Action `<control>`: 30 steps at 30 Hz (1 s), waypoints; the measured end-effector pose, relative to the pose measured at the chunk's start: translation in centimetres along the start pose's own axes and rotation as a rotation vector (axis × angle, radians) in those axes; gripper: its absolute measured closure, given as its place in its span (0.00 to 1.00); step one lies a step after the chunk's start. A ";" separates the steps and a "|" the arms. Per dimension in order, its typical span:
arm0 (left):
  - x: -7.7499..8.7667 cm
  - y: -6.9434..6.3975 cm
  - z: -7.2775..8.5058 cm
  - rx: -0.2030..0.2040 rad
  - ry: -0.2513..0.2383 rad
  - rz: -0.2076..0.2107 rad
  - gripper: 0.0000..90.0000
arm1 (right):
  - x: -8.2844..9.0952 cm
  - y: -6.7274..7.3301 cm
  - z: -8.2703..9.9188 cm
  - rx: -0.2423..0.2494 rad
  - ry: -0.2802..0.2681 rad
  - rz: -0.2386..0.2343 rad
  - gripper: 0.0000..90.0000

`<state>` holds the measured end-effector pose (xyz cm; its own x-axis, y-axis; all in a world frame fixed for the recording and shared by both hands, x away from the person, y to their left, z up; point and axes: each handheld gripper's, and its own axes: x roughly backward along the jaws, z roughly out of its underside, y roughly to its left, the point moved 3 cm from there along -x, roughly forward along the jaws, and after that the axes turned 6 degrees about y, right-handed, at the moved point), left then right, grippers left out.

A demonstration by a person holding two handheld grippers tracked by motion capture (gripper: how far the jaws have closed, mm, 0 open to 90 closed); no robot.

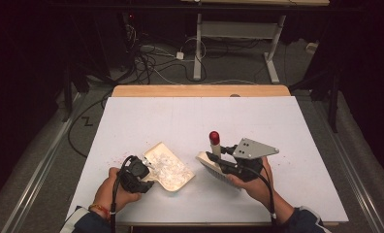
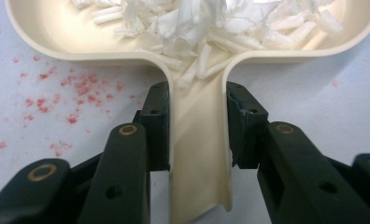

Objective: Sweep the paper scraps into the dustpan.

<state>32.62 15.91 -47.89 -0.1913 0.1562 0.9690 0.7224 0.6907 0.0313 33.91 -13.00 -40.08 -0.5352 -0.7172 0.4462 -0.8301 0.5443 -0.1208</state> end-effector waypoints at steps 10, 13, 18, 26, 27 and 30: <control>-0.3 -0.5 -0.4 -0.021 0.005 0.002 0.70 | -0.4 0.8 -1.5 -0.002 -0.072 -0.053 0.78; -0.3 -0.4 -0.4 -0.017 0.000 0.005 0.70 | 0.4 0.5 -1.7 -0.005 -0.066 -0.034 0.78; -0.4 -0.4 -0.4 -0.016 0.006 0.004 0.70 | 1.2 -0.5 -1.7 0.002 -0.059 0.051 0.78; -0.4 -0.4 -0.4 -0.012 0.006 0.007 0.70 | -2.0 -0.8 -0.8 0.007 -0.001 0.125 0.78; -0.4 -0.4 -0.4 -0.011 0.005 0.007 0.70 | -2.5 -0.6 -0.8 0.005 0.000 0.120 0.78; -0.5 -0.4 -0.4 -0.010 0.006 0.007 0.70 | -3.5 0.7 -1.1 0.032 0.000 0.074 0.78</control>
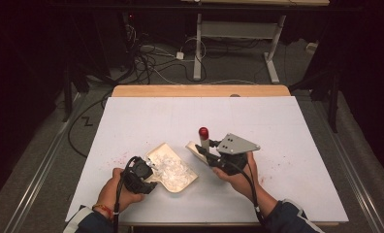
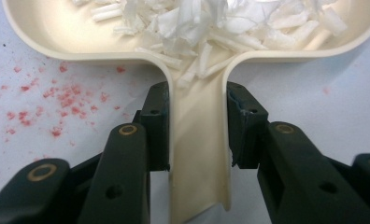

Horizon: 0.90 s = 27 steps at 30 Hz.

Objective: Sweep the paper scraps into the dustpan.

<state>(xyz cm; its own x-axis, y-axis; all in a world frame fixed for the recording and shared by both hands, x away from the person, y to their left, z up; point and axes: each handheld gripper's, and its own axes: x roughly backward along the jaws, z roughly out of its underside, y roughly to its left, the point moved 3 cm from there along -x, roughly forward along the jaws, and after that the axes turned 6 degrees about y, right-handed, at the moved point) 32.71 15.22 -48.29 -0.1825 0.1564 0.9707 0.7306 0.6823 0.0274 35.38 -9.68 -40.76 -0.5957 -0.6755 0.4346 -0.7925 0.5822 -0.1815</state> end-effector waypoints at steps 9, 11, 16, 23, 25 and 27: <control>0.0 0.1 0.1 -0.002 -0.003 0.006 0.70 | -0.2 2.3 -1.2 0.033 -0.041 -0.155 0.78; 0.0 0.1 0.1 -0.003 -0.003 0.007 0.70 | 0.2 2.3 -1.5 0.027 -0.050 -0.156 0.78; 0.0 0.2 0.1 0.008 -0.011 0.013 0.70 | 1.1 1.7 -2.1 0.016 -0.063 -0.144 0.78; 0.0 0.4 0.1 0.017 -0.017 0.018 0.70 | 2.6 0.3 -2.1 0.002 -0.061 -0.118 0.78; 0.0 0.5 0.1 0.020 -0.019 0.018 0.70 | 3.1 -0.2 -1.9 0.005 -0.057 -0.109 0.78; 0.0 0.6 0.1 0.028 -0.026 0.019 0.70 | 3.7 -0.7 -1.6 0.003 -0.055 -0.097 0.78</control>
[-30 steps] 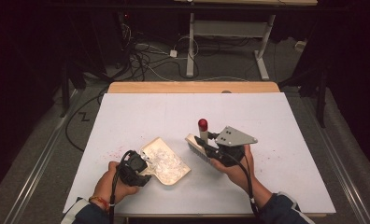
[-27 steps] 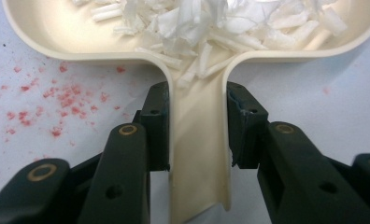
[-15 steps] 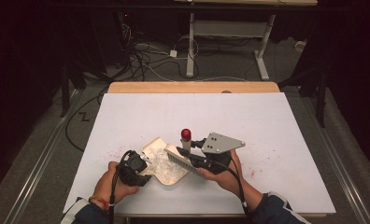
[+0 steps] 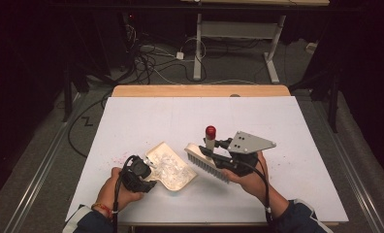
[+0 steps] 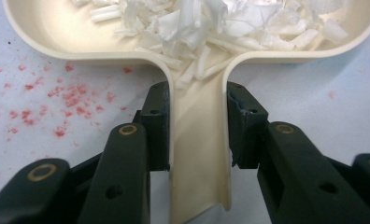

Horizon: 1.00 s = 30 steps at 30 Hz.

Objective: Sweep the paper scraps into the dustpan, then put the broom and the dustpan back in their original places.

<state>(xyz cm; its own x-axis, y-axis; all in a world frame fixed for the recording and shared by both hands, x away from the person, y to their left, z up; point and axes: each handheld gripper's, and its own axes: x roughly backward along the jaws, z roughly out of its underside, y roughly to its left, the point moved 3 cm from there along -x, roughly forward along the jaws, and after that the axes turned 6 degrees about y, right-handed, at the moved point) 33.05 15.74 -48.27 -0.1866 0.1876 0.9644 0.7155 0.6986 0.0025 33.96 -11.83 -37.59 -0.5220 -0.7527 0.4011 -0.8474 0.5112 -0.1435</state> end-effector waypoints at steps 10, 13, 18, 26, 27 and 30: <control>0.2 0.4 -0.1 0.019 -0.022 -0.003 0.70 | 4.2 -2.4 1.4 -0.024 0.011 0.060 0.78; 0.2 0.6 -0.2 0.024 -0.023 -0.012 0.70 | 5.6 -3.2 1.9 -0.040 0.012 0.078 0.78; 0.3 1.2 -0.3 0.047 -0.045 -0.006 0.70 | 7.9 -4.6 2.5 -0.065 0.009 0.119 0.78; 0.5 2.3 -0.3 0.114 -0.085 -0.021 0.70 | 10.7 -5.6 3.8 -0.097 0.030 0.102 0.78; 0.5 2.4 -0.4 0.119 -0.087 -0.024 0.70 | 10.9 -5.6 4.0 -0.104 0.033 0.095 0.78; 0.5 2.8 -0.4 0.142 -0.096 -0.031 0.70 | 11.5 -5.8 4.6 -0.118 0.043 0.074 0.78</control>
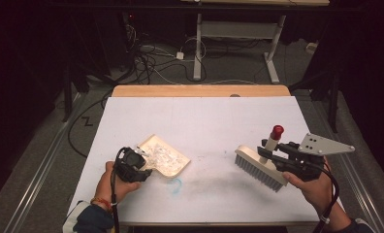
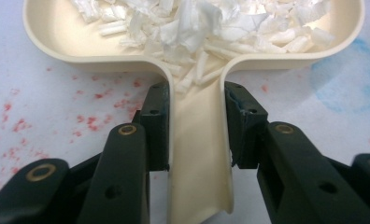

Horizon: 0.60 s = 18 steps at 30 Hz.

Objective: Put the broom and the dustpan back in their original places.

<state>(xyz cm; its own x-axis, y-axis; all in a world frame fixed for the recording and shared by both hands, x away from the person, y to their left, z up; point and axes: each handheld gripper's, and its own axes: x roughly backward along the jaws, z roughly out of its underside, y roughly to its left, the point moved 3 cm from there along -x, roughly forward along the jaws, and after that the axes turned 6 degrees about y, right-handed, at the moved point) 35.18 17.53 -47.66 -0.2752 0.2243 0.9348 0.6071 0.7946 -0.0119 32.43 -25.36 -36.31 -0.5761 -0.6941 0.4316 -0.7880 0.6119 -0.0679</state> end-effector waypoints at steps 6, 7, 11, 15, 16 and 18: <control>-0.1 1.1 0.1 0.068 -0.008 -0.019 0.70 | 0.8 -0.3 0.7 -0.013 0.038 -0.038 0.78; -0.1 1.4 0.1 0.087 -0.006 -0.031 0.70 | 0.9 -0.3 0.8 -0.017 0.046 -0.036 0.78; -0.1 2.6 0.4 0.175 -0.028 -0.068 0.70 | 1.2 -0.6 1.4 -0.014 0.082 -0.039 0.78; -0.4 3.5 0.5 0.255 -0.058 -0.103 0.70 | 1.5 -0.8 2.0 -0.011 0.130 -0.073 0.78; -0.5 3.7 0.5 0.265 -0.064 -0.112 0.70 | 1.4 -0.9 2.1 -0.015 0.134 -0.079 0.78; -0.8 3.8 0.5 0.291 -0.073 -0.105 0.69 | 1.2 -1.2 2.4 -0.021 0.154 -0.078 0.78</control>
<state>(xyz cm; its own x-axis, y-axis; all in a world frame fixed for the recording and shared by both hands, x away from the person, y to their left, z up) 37.30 20.63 -48.66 -0.3846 0.1639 0.9084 0.3365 0.9413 -0.0274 32.12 -27.82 -37.85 -0.4725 -0.6742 0.5676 -0.8232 0.5677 -0.0109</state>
